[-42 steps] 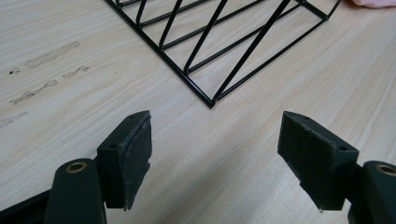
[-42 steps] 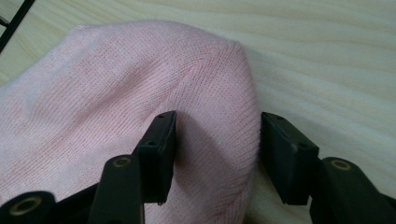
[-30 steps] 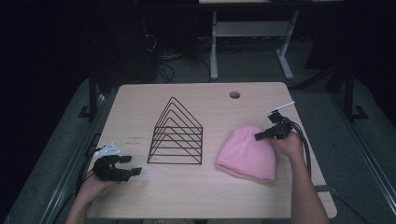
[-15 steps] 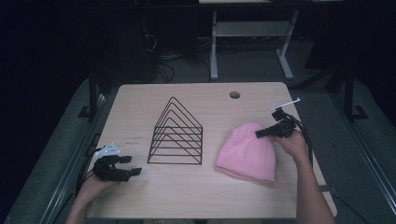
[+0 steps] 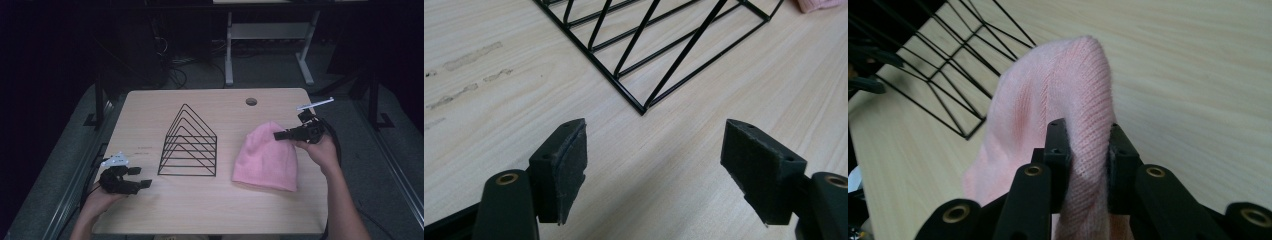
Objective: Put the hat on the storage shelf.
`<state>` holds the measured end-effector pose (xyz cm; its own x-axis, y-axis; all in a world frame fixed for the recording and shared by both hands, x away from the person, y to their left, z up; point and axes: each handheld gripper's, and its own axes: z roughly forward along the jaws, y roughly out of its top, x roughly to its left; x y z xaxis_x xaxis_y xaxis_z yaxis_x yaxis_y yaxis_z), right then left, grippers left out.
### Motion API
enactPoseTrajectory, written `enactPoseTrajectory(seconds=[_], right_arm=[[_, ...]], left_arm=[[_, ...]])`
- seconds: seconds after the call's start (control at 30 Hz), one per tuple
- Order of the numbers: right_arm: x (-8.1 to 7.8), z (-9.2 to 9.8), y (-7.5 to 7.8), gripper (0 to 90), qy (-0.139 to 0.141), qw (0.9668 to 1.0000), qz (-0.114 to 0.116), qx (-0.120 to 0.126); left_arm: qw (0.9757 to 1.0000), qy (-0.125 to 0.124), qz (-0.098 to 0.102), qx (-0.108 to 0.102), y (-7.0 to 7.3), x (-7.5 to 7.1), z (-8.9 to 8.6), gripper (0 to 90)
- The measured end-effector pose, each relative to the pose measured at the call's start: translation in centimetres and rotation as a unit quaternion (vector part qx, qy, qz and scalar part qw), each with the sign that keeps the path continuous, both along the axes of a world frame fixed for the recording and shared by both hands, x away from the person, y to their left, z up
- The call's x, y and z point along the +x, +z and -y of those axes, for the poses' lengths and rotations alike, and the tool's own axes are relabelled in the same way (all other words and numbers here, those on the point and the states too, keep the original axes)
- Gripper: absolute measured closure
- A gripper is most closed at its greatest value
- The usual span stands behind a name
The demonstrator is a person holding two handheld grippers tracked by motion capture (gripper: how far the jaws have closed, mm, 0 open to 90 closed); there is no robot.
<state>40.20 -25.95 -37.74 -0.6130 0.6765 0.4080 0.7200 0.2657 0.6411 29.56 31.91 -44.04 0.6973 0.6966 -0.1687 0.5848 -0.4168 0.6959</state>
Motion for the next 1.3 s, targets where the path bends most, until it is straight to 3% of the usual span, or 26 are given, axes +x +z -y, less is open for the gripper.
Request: enactPoseTrajectory(seconds=[0.23, 0.4, 0.8, 1.13, 1.3], right_arm=[[-0.9, -0.6, 1.7, 76.5, 0.023, 0.9995, 0.019, 0.003], [-1.4, -0.8, 4.0, 76.8, 0.036, 0.9982, 0.047, 0.008], [-1.8, -1.9, 8.2, 77.1, 0.05, 0.9952, 0.084, 0.006], [-2.0, -3.7, 12.0, 77.2, 0.074, 0.9903, 0.115, 0.028], [-2.3, -5.2, 13.8, 77.2, 0.092, 0.9874, 0.127, 0.021]], left_arm=[[0.9997, -0.026, 0.001, 0.003, 1.2, 0.5, 0.4, 27.0], [0.999, -0.045, 0.001, -0.009, 2.6, 0.6, 0.2, 27.0], [0.9979, -0.063, 0.007, -0.016, 5.8, 1.2, 0.0, 27.1], [0.9958, -0.092, 0.0, -0.001, 8.5, 1.9, 1.0, 27.1], [0.9948, -0.102, 0.005, 0.0, 9.4, 2.1, 1.3, 27.1]])
